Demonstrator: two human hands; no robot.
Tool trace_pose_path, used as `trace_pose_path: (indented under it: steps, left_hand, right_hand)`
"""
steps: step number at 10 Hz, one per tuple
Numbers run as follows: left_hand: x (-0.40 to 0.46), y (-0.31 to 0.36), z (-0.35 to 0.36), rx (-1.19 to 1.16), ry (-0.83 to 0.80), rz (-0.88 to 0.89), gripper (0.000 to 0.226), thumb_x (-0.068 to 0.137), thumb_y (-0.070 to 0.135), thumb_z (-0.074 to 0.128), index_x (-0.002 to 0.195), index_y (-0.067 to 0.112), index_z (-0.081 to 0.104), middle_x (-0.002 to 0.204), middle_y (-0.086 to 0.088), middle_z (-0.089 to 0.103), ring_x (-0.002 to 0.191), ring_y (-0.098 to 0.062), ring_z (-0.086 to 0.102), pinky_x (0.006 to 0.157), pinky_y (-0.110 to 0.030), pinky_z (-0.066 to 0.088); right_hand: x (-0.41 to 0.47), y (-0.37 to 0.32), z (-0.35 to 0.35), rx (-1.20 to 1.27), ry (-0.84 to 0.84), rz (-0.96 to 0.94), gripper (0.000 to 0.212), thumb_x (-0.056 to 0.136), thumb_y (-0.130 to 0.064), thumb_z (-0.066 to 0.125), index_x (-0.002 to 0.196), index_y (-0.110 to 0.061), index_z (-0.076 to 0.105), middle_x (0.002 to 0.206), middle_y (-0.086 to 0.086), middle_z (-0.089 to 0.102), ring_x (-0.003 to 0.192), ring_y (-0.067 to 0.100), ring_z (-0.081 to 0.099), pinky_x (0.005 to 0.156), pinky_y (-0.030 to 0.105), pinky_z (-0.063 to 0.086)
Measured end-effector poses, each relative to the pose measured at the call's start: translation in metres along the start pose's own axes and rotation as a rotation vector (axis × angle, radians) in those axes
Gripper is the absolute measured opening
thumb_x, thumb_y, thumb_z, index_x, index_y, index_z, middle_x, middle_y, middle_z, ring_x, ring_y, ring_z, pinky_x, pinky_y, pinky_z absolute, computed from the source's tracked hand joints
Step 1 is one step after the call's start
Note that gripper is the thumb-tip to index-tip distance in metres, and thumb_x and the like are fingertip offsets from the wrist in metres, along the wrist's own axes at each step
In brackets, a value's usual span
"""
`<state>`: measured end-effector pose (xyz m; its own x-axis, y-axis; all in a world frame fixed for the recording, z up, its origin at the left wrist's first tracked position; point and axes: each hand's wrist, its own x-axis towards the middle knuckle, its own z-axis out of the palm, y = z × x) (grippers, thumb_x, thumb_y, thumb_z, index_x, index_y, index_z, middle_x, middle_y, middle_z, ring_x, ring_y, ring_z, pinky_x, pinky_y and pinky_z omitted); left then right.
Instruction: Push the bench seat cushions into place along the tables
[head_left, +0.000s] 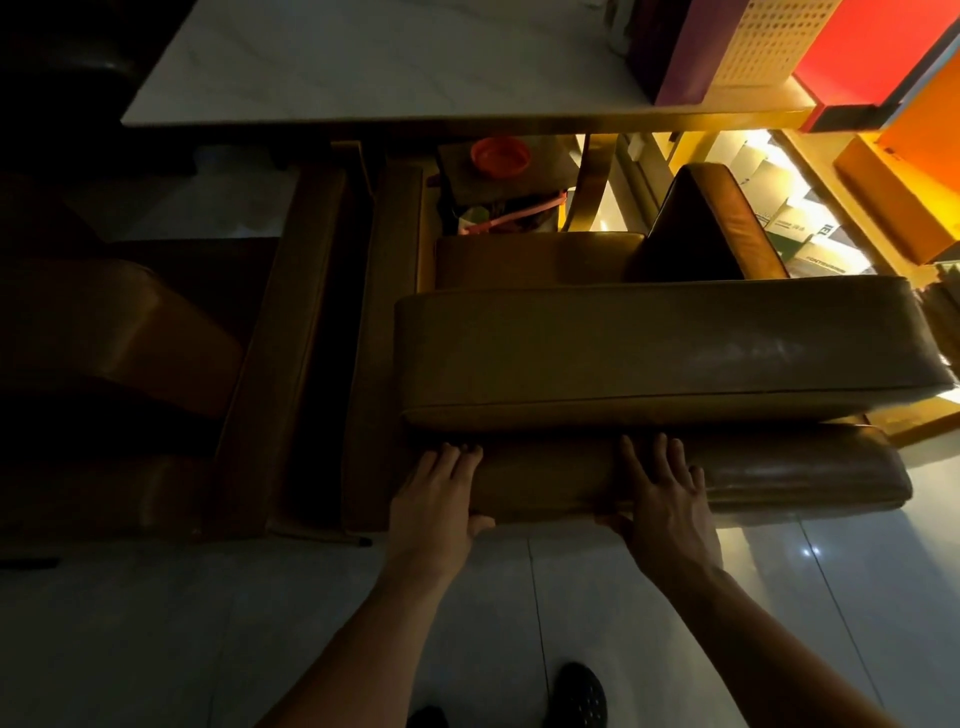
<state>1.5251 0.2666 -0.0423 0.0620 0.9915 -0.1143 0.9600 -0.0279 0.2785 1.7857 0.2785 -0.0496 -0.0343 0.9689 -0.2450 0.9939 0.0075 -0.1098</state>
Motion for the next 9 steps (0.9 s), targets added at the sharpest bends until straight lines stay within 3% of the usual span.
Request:
trace_pose_path:
  steps: [3, 4, 5, 6, 7, 9]
  left_hand:
    - [-0.002, 0.004, -0.004, 0.016, -0.05, -0.004, 0.089, 0.08, 0.053, 0.071, 0.151, 0.03, 0.023, 0.148, 0.006, 0.031, 0.136, -0.021, 0.028, 0.103, -0.037, 0.042]
    - [-0.004, 0.004, -0.008, 0.019, -0.064, 0.013, 0.094, 0.078, 0.057, 0.07, 0.152, 0.029, 0.019, 0.152, 0.006, 0.025, 0.138, -0.021, 0.026, 0.109, -0.038, 0.036]
    - [-0.005, 0.006, -0.015, 0.03, -0.121, 0.012, 0.105, 0.073, 0.068, 0.067, 0.154, 0.029, 0.013, 0.157, 0.005, 0.018, 0.142, -0.022, 0.021, 0.119, -0.042, 0.019]
    - [-0.008, 0.009, -0.026, 0.046, -0.248, -0.004, 0.113, 0.068, 0.076, 0.064, 0.154, 0.034, 0.004, 0.162, 0.003, 0.005, 0.148, -0.024, 0.005, 0.121, -0.047, 0.007]
    - [-0.014, 0.013, -0.043, 0.033, -0.316, 0.002, 0.112, 0.067, 0.079, 0.063, 0.154, 0.037, 0.006, 0.163, 0.003, 0.001, 0.149, -0.025, 0.001, 0.121, -0.048, 0.006]
    - [-0.032, 0.011, -0.092, -0.011, -0.322, -0.026, 0.107, 0.067, 0.079, 0.064, 0.153, 0.036, 0.016, 0.162, 0.002, 0.014, 0.147, -0.024, 0.014, 0.12, -0.047, 0.014]
  right_hand:
    - [-0.003, -0.004, -0.017, -0.002, -0.066, -0.004, 0.101, 0.089, -0.061, 0.057, 0.157, -0.024, -0.008, 0.164, 0.019, -0.008, 0.151, 0.039, -0.008, 0.122, 0.055, 0.01]
    - [-0.004, -0.005, -0.023, 0.012, -0.099, -0.004, 0.103, 0.089, -0.063, 0.056, 0.157, -0.023, -0.009, 0.164, 0.02, -0.011, 0.15, 0.04, -0.01, 0.122, 0.056, 0.011]
    - [-0.004, -0.006, -0.033, 0.025, -0.148, -0.005, 0.104, 0.085, -0.07, 0.055, 0.158, -0.025, -0.005, 0.164, 0.019, -0.007, 0.15, 0.042, -0.006, 0.12, 0.058, 0.02]
    - [-0.007, -0.011, -0.045, 0.027, -0.243, -0.016, 0.101, 0.083, -0.072, 0.055, 0.157, -0.027, 0.003, 0.163, 0.018, 0.001, 0.15, 0.042, 0.003, 0.116, 0.057, 0.029]
    - [-0.016, -0.018, -0.058, 0.044, -0.27, -0.044, 0.093, 0.083, -0.07, 0.057, 0.155, -0.028, 0.016, 0.16, 0.013, 0.019, 0.147, 0.037, 0.019, 0.111, 0.055, 0.037]
    - [-0.044, -0.037, -0.093, 0.08, -0.263, -0.089, 0.079, 0.086, -0.064, 0.06, 0.15, -0.025, 0.034, 0.15, 0.005, 0.037, 0.142, 0.029, 0.033, 0.109, 0.046, 0.041]
